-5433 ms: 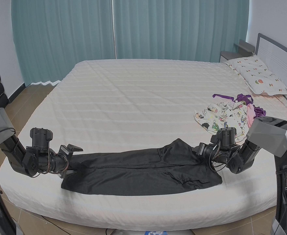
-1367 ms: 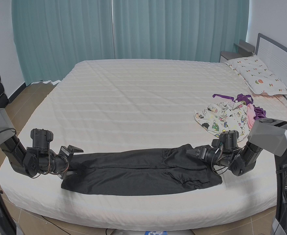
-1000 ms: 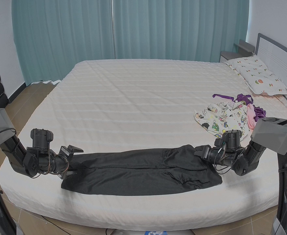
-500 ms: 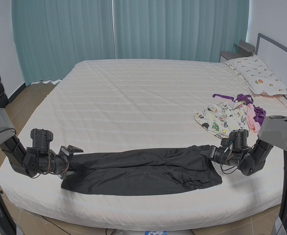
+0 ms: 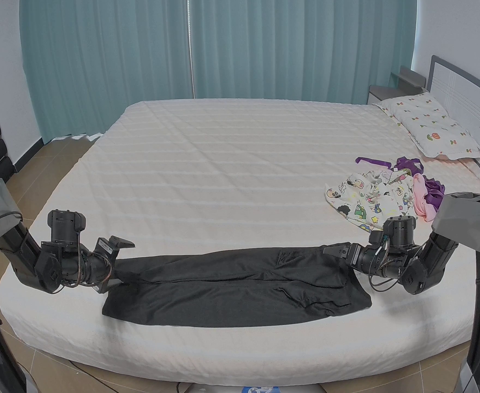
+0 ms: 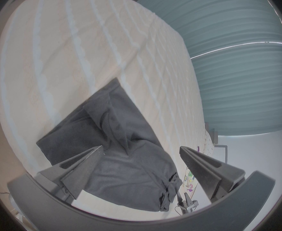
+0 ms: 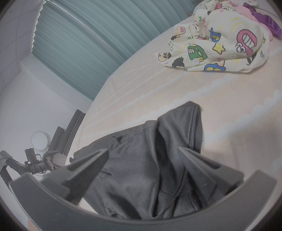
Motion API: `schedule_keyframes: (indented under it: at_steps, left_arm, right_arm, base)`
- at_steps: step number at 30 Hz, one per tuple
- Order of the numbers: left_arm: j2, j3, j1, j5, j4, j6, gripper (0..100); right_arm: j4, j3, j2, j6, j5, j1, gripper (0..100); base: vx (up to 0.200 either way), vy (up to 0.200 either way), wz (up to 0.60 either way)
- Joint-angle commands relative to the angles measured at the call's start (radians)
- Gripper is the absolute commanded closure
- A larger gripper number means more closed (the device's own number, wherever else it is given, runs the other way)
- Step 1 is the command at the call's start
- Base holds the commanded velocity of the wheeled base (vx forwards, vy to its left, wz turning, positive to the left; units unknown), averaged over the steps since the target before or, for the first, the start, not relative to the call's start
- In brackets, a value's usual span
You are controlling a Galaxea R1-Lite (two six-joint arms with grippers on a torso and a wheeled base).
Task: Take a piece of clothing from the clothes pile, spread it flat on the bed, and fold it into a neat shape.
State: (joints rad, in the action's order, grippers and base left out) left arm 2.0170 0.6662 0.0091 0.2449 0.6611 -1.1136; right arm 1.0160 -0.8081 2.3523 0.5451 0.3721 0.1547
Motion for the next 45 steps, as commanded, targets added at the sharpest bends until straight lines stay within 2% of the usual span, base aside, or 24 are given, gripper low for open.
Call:
schedule_keyframes:
  at_steps: [1,3,5,7,13,20,29,35,45]
  left_arm:
    - [-0.072,0.039,0.008,-0.041,-0.009,0.020,0]
    - [-0.058,0.081,0.014,-0.095,-0.052,0.098,0]
    - [-0.047,0.089,0.015,-0.159,-0.087,0.141,0]
    - [-0.041,0.070,0.015,-0.182,-0.101,0.155,0]
    - [0.048,0.046,-0.006,-0.162,-0.113,0.206,0]
    - [0.017,0.023,-0.026,-0.154,-0.152,0.232,0]
    - [0.006,0.010,-0.029,-0.154,-0.167,0.233,0]
    - [0.006,0.010,-0.029,-0.154,-0.167,0.235,0]
    - [0.006,0.004,-0.037,-0.154,-0.201,0.255,0]
  right_arm:
    - [0.006,0.020,-0.041,0.004,-0.001,-0.004,0]
    - [0.006,0.026,-0.041,0.003,-0.007,-0.003,0]
    - [0.010,0.026,-0.034,0.003,-0.021,0.000,0]
    - [0.023,0.026,-0.028,0.003,-0.035,0.000,0]
    - [0.029,0.027,-0.015,0.001,-0.041,0.002,0]
    - [0.029,0.027,-0.015,0.001,-0.041,-0.004,0]
    - [0.029,0.033,-0.016,0.001,-0.041,-0.004,0]
    - [0.030,0.033,-0.021,0.003,-0.041,-0.006,0]
    - [0.046,0.033,-0.027,0.004,-0.041,-0.020,0]
  base:
    - [0.000,0.000,0.00]
    - [0.000,0.000,0.00]
    - [0.000,0.000,0.00]
    - [0.000,0.000,0.00]
    - [0.000,0.000,0.00]
    - [0.000,0.000,0.00]
    - [0.000,0.000,0.00]
    - [-0.200,0.000,0.00]
    - [0.000,0.000,0.00]
